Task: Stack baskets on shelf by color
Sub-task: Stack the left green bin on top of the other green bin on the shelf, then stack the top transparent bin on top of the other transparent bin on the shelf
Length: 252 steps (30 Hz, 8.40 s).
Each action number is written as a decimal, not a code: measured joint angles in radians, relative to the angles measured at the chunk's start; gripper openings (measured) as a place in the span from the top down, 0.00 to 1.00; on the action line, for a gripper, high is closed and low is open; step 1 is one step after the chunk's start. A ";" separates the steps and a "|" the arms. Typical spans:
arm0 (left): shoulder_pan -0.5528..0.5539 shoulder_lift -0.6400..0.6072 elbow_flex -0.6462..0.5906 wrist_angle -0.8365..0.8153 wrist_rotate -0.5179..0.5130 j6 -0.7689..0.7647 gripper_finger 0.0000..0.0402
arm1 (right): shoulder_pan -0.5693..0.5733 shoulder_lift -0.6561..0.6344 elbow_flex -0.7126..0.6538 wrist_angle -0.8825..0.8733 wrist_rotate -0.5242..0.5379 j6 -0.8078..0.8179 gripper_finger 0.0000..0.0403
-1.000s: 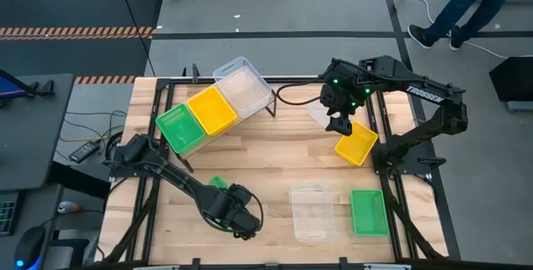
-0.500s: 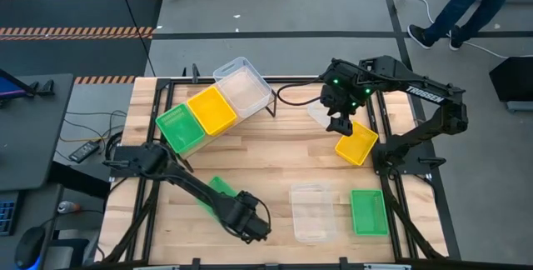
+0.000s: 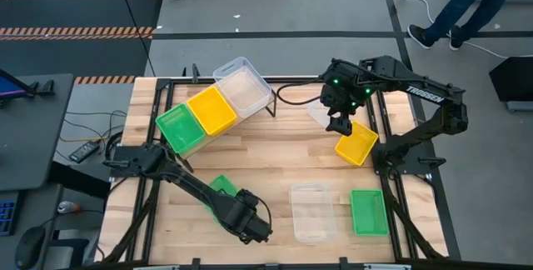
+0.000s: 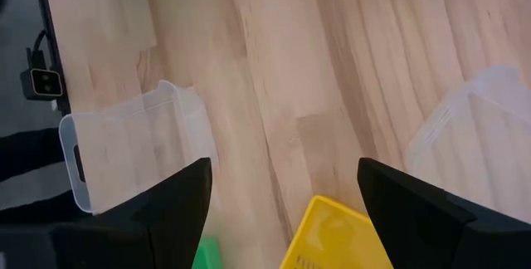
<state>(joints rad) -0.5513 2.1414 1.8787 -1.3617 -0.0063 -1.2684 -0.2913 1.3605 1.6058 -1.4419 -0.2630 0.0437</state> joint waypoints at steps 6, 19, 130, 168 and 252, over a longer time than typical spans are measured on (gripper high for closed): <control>0.011 -0.004 0.221 -0.218 -0.111 0.025 0.99 | 0.000 0.000 0.000 0.012 0.000 -0.002 0.24; 0.049 -0.057 0.267 -0.209 -0.124 0.041 0.99 | 0.000 0.000 0.000 0.025 0.000 -0.020 0.24; 0.422 -1.003 -0.514 -0.209 -0.259 0.519 0.98 | -0.132 0.001 0.000 0.126 0.113 0.253 0.24; 0.392 -1.003 -0.418 -0.006 -0.267 0.337 0.75 | -0.115 -0.008 -0.062 -0.127 0.056 0.284 0.24; 0.271 -0.787 -0.250 0.714 -0.606 0.311 0.88 | -0.234 0.245 -0.552 0.487 0.228 -0.129 0.95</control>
<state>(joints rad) -0.2807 1.3546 1.6287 -0.6478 -0.6125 -0.9577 -0.5255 1.6053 1.0536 -0.9552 -0.0347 -0.0854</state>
